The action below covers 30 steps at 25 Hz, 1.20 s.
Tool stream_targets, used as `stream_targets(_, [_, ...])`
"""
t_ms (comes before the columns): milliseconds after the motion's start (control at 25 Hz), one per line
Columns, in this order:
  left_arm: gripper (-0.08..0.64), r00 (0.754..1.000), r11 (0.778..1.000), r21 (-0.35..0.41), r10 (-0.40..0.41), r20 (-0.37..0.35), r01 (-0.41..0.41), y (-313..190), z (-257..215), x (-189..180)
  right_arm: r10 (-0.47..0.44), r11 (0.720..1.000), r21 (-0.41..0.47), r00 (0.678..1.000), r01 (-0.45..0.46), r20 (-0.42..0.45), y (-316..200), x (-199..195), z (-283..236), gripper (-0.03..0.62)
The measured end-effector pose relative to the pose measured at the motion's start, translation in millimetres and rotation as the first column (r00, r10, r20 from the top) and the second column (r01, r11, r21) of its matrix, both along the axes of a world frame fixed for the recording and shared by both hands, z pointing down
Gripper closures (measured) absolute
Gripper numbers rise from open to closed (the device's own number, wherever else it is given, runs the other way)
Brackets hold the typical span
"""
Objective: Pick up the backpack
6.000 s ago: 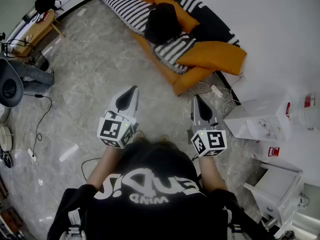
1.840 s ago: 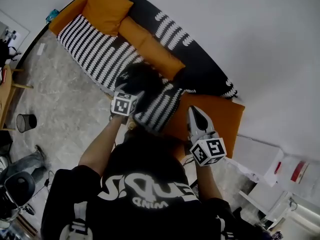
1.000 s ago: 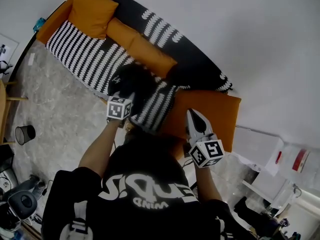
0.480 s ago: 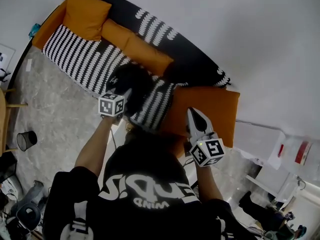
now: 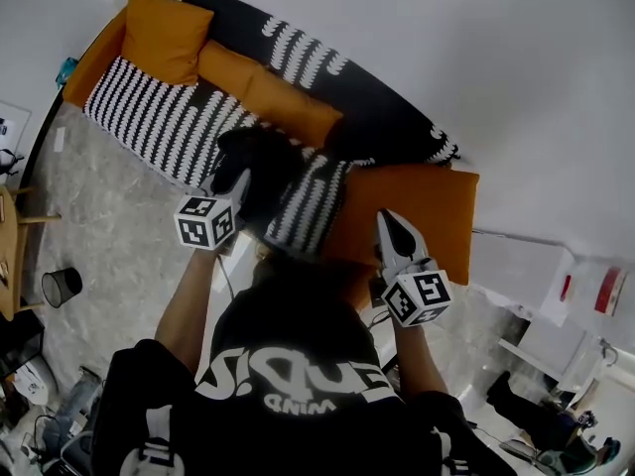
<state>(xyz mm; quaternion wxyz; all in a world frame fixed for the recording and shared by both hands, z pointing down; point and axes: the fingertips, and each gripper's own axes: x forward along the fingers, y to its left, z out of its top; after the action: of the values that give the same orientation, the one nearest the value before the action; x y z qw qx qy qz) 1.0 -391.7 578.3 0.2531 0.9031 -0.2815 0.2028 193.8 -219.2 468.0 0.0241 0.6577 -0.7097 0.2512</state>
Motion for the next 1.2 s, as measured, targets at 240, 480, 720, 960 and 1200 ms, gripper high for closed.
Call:
stream_targets(240, [0.524, 0.998, 0.996, 0.090, -0.004, -0.064, 0.010, 15.6, -72.2, 2.7, -0.003, 1.000, 0.027, 1.000, 0.002, 0.016, 0.9, 4.9, -4.9, 0.594])
stream_targets(480, [0.524, 0.989, 0.982, 0.184, -0.027, -0.143, 0.054, 39.4, -142.8, -15.2, -0.009, 0.997, 0.072, 1.000, 0.008, 0.003, 8.0, 5.9, -17.3, 0.594])
stream_targets(720, [0.525, 0.975, 0.947, 0.311, -0.011, -0.220, 0.081, 63.0, -215.3, -28.8, -0.015, 0.992, 0.127, 0.999, 0.020, -0.040, 21.0, 2.8, -37.9, 0.594])
stream_targets(960, [0.525, 0.962, 0.896, 0.429, 0.009, -0.274, 0.114, 77.8, -272.3, -38.3, 0.001, 0.984, 0.176, 0.996, 0.015, -0.090, 36.6, 3.3, -59.2, 0.594])
stream_targets(1200, [0.525, 0.951, 0.877, 0.458, 0.004, -0.309, 0.145, 84.7, -289.1, -41.9, 0.032, 0.977, 0.214, 0.989, 0.000, -0.144, 46.7, 1.6, -76.5, 0.595])
